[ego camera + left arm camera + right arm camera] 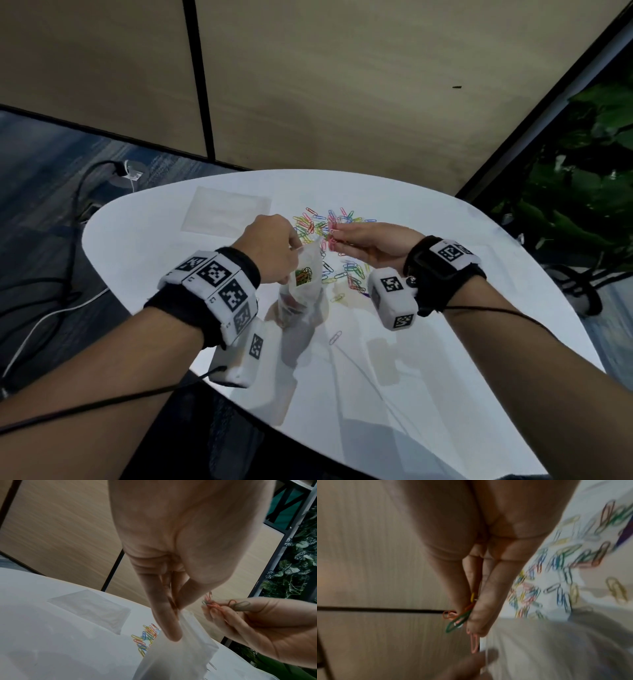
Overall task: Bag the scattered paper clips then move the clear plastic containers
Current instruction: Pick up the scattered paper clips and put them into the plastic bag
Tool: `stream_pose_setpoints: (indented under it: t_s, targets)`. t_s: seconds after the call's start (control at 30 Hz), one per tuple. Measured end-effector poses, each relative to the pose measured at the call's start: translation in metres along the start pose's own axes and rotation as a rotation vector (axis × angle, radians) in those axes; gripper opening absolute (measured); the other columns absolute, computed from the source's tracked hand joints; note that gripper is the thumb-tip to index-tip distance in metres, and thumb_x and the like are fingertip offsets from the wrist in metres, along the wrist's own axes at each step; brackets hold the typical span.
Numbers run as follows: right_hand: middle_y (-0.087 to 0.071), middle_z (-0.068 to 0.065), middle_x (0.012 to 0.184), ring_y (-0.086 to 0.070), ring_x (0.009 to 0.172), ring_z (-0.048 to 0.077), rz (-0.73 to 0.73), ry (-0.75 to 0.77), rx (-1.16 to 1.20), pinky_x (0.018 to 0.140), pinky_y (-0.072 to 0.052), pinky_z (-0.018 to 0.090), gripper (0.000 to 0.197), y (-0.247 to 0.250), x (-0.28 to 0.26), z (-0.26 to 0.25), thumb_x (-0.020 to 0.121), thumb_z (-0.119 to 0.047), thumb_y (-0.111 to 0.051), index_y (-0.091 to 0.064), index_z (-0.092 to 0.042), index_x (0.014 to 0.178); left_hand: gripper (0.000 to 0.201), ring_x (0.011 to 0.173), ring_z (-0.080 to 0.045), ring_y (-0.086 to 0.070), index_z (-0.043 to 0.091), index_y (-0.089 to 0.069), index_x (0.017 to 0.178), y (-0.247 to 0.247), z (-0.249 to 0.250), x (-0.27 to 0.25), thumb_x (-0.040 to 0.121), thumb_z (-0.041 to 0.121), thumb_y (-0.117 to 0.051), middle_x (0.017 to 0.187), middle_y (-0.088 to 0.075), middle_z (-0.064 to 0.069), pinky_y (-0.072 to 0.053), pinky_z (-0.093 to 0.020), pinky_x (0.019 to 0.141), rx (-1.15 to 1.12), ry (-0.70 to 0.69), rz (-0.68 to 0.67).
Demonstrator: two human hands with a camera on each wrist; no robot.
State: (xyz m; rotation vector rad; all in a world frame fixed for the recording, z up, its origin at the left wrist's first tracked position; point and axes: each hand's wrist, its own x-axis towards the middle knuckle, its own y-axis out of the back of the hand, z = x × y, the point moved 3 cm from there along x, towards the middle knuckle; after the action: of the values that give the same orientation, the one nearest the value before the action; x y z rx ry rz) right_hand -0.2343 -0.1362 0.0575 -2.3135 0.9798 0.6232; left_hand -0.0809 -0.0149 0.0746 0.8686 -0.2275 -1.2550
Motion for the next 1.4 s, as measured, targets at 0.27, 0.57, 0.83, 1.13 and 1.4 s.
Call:
stream_pose_setpoints:
  t_s: [0.27, 0.57, 0.83, 1.13, 1.4]
  targets:
    - [-0.073, 0.018, 0.090, -0.072, 0.076, 0.024, 0.178, 0.113, -0.493, 0.076, -0.061, 0.029, 0.015, -0.052, 0.006, 0.024, 0.079, 0.011, -0.070, -0.073, 0.005, 0.092, 0.021, 0.057, -0.021, -0.075, 0.007, -0.075, 0.097, 0.003, 0.000, -0.002, 0.092, 0.002, -0.056, 0.074, -0.071, -0.008, -0.065, -0.035, 0.064, -0.003, 0.005, 0.022]
    - [-0.076, 0.001, 0.094, -0.067, 0.090, 0.015, 0.231, 0.389, -1.421, 0.087, -0.052, 0.026, 0.022, -0.079, 0.000, 0.019, 0.084, -0.007, -0.063, -0.079, -0.017, 0.094, 0.022, 0.062, -0.025, -0.076, 0.004, -0.074, 0.104, 0.007, -0.003, -0.005, 0.092, 0.000, -0.056, 0.083, -0.073, -0.013, -0.065, -0.039, 0.072, -0.016, -0.002, 0.024]
    - [-0.072, 0.016, 0.109, -0.068, 0.102, 0.030, 0.413, 0.274, -0.757, 0.091, -0.056, 0.037, 0.026, 0.019, 0.027, -0.005, 0.091, -0.002, -0.052, -0.076, -0.013, 0.089, 0.024, 0.066, -0.024, -0.076, 0.007, -0.073, 0.107, 0.008, -0.007, -0.005, 0.092, -0.001, -0.055, 0.083, -0.073, -0.010, -0.065, -0.038, 0.074, -0.016, 0.011, 0.006]
    - [-0.025, 0.024, 0.152, -0.028, 0.138, 0.047, 0.738, -0.076, -1.449, 0.111, -0.032, 0.056, 0.059, 0.111, 0.139, 0.014, 0.093, -0.033, -0.053, -0.027, -0.019, 0.145, 0.028, 0.091, -0.032, -0.072, 0.005, -0.072, 0.113, 0.005, -0.004, -0.006, 0.093, 0.000, -0.054, 0.110, -0.072, -0.015, -0.062, -0.041, 0.084, 0.036, -0.077, -0.033]
    - [-0.037, 0.017, 0.148, -0.044, 0.130, 0.037, 0.377, 0.091, -1.771, 0.105, -0.038, 0.041, 0.043, 0.059, 0.164, -0.014, 0.098, -0.028, -0.043, -0.042, -0.011, 0.138, 0.030, 0.087, -0.033, -0.071, 0.005, -0.076, 0.106, 0.006, -0.005, -0.001, 0.090, -0.003, -0.052, 0.100, -0.074, -0.015, -0.062, -0.041, 0.082, 0.068, -0.086, -0.046]
